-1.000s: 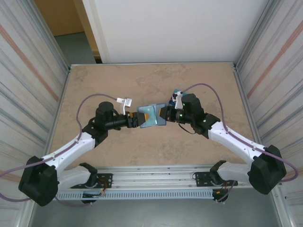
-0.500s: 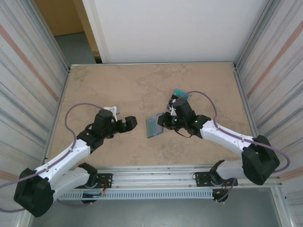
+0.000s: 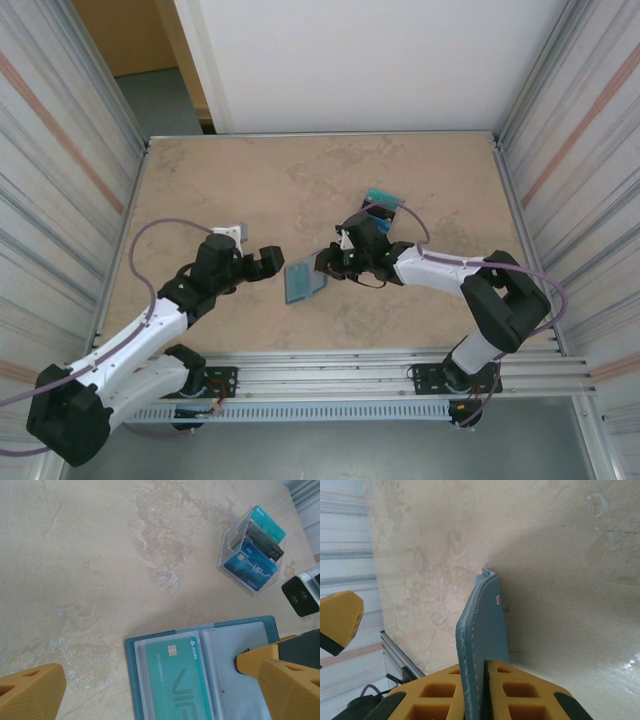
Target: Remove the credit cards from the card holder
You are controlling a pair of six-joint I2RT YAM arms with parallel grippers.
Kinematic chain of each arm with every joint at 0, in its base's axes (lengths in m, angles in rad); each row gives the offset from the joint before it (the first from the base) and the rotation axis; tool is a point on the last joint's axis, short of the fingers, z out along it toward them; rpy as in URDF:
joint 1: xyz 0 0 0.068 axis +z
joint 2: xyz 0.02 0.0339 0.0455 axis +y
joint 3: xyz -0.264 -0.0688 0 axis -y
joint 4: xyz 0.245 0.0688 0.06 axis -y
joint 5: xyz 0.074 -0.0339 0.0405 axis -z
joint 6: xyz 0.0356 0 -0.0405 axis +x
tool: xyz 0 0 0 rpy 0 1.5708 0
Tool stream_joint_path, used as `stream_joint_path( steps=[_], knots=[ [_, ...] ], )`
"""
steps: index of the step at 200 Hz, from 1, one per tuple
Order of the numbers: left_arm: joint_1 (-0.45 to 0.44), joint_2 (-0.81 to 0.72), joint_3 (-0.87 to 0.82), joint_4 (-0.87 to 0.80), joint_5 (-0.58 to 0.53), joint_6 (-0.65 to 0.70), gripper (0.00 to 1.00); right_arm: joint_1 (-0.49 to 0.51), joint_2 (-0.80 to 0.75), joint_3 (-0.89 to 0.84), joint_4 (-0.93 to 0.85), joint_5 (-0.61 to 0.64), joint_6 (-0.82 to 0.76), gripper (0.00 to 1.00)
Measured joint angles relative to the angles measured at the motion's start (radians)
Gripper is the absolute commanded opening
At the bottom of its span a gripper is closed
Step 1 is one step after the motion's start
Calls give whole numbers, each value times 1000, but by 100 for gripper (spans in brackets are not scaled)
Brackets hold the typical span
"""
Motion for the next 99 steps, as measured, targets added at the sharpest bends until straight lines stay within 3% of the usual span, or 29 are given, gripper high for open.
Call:
stream_joint_path(
  steps=[14, 38, 99],
  knots=[
    [-8, 13, 0, 0, 0, 12, 99, -8, 14, 0, -1, -5, 0, 0],
    [-29, 48, 4, 0, -12, 50, 98, -33, 29, 0, -16, -8, -7, 19],
    [-94, 145, 44, 0, -80, 122, 99, -69, 29, 0, -109, 13, -63, 35]
  ],
)
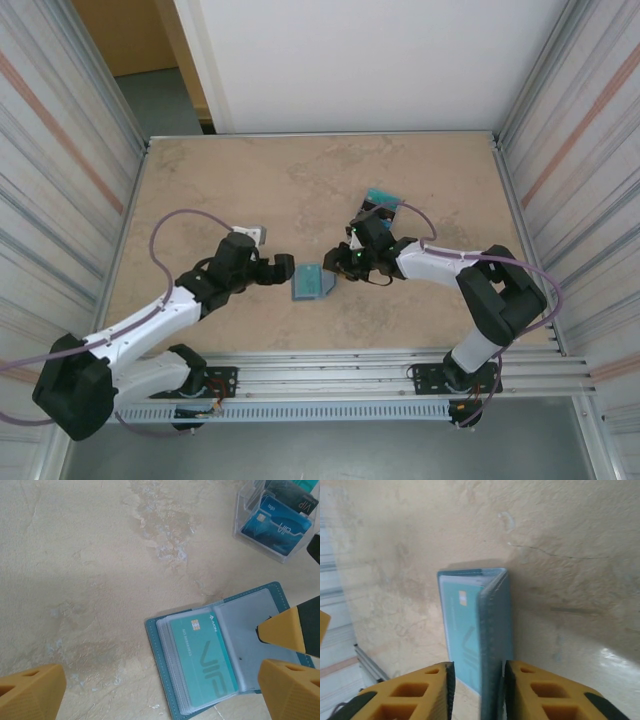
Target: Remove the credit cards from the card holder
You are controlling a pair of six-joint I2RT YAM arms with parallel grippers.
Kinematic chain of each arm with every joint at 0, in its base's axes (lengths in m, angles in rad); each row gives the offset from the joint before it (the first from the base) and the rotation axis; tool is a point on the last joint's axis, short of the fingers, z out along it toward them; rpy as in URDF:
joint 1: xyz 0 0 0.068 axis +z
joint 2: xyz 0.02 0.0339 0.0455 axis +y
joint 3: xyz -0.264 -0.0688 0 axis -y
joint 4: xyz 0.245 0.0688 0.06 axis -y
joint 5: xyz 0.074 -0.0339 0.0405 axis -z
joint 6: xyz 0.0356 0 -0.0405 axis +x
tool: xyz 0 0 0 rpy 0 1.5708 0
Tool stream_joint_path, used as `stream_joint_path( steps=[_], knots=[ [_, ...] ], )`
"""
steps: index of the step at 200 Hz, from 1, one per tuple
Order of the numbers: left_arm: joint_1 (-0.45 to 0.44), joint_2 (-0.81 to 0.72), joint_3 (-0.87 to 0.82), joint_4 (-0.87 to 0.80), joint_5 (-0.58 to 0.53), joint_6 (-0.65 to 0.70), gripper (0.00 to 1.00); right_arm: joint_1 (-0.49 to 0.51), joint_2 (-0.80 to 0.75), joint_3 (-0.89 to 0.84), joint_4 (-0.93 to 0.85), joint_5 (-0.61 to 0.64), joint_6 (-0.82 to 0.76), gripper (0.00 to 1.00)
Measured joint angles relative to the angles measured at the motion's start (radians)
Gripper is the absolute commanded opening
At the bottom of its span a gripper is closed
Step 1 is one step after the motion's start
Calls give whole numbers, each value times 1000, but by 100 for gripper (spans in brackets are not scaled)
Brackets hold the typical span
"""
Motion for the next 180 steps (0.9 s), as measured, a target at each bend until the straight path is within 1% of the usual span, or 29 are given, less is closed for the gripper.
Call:
stream_joint_path(
  steps=[39, 76, 102, 152, 180],
  knots=[
    [-42, 56, 13, 0, -53, 40, 99, -13, -14, -6, -66, 33, -30, 39],
    [-89, 124, 37, 0, -103, 69, 99, -22, -74, -17, -149, 104, -62, 41],
    [-100, 163, 42, 0, -125, 72, 99, -41, -129, -35, -203, 158, -84, 37],
    [-100, 189, 42, 0, -151, 72, 99, -95, -215, -96, -283, 251, -103, 33],
    [-100, 213, 42, 1, -151, 72, 99, -116, -321, -116, -348, 324, -103, 31]
  ],
)
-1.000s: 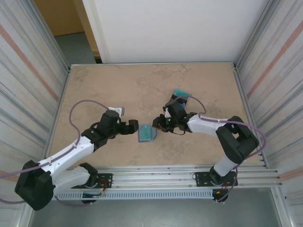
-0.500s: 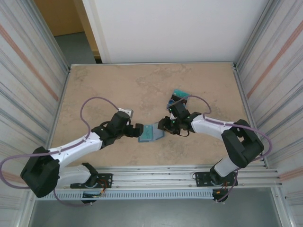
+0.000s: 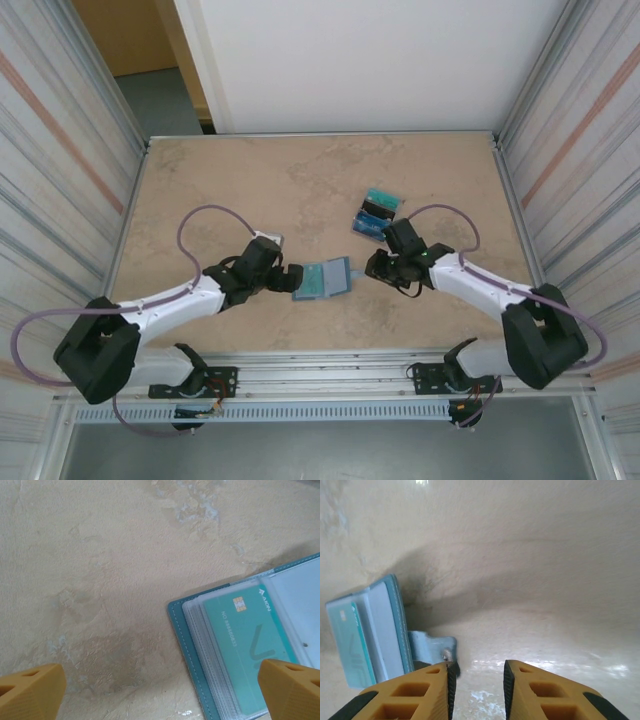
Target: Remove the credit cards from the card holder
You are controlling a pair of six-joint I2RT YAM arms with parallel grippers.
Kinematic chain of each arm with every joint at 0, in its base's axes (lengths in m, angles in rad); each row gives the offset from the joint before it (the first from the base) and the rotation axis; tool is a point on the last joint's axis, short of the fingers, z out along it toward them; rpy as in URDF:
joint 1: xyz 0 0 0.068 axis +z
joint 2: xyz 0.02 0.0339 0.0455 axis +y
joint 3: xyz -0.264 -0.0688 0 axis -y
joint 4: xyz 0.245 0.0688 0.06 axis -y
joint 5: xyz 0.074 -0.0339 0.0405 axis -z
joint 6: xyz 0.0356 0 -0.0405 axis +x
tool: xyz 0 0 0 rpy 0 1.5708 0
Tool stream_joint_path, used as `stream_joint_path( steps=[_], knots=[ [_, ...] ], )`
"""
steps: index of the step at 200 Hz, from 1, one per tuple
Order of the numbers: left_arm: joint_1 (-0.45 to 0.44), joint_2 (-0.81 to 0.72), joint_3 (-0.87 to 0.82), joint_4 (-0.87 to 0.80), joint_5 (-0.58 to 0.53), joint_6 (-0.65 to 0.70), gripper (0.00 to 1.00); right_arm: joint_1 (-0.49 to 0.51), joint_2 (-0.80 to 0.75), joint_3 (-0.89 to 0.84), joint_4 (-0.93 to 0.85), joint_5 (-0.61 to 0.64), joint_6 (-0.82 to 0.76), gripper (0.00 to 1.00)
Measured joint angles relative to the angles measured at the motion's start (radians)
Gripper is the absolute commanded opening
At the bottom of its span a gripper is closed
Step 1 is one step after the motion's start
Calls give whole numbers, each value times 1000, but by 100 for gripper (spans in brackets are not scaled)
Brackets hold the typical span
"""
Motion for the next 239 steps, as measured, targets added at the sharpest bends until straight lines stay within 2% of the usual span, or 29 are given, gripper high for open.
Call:
stream_joint_path(
  steps=[31, 54, 91, 150, 196, 239],
  knots=[
    [-14, 42, 0, 14, 0, 0, 99, -13, -186, -13, -39, 93, 2, 31],
    [-33, 85, 7, 17, -2, 2, 99, -12, -295, -31, -34, 113, 2, 35],
    [-48, 128, 26, 18, -15, 0, 97, 34, -327, -32, 9, 90, -22, 34],
    [-48, 135, 26, 18, -48, -32, 93, 146, -67, 123, 91, -35, -90, 22],
    [-48, 143, 26, 18, -52, -60, 91, 153, 145, 153, 182, -186, -105, 22],
    [-48, 163, 26, 17, -52, -64, 88, 154, 275, 165, 240, -280, -104, 19]
  ],
)
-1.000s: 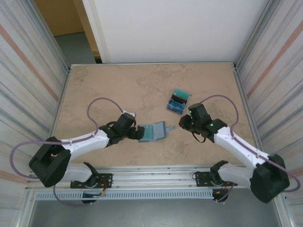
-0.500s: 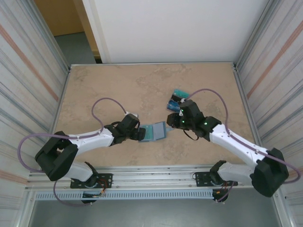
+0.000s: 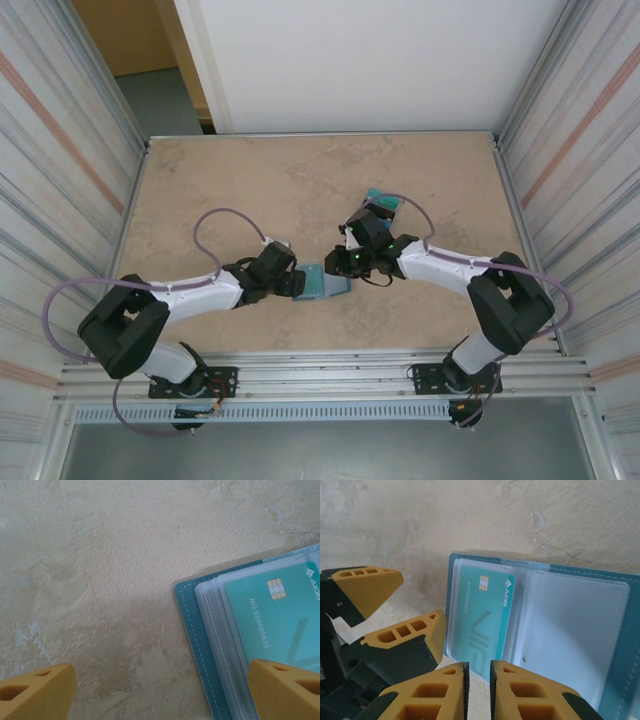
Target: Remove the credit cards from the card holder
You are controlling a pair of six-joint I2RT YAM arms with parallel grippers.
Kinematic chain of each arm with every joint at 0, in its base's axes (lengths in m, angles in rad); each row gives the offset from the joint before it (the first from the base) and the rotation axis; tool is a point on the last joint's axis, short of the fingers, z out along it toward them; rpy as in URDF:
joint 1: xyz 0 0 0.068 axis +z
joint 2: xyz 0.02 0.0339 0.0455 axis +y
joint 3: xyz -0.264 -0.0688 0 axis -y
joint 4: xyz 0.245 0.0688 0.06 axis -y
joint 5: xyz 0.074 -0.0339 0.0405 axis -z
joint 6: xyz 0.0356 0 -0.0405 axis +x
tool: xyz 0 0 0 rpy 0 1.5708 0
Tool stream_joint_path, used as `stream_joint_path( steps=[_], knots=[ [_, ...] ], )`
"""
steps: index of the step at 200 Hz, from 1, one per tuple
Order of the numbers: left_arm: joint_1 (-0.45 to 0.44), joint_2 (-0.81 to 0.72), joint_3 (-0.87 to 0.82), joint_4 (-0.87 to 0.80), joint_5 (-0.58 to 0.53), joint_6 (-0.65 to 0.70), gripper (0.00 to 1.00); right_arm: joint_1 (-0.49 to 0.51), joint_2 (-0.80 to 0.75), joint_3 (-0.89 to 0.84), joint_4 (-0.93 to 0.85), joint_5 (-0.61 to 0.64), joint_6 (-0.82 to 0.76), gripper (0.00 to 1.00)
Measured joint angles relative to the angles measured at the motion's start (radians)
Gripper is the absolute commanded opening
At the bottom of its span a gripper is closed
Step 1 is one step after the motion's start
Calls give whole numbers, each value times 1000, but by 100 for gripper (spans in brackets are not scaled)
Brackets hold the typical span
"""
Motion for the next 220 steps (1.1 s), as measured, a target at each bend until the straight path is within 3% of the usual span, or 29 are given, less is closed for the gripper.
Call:
stream_joint_path(
  steps=[167, 220],
  knots=[
    [0, 39, 13, -19, 1, 0, 84, -23, 156, -12, 164, -106, 45, 16],
    [0, 44, 24, -30, 1, 0, 84, -32, 173, -35, 178, -113, 60, 21]
  ],
)
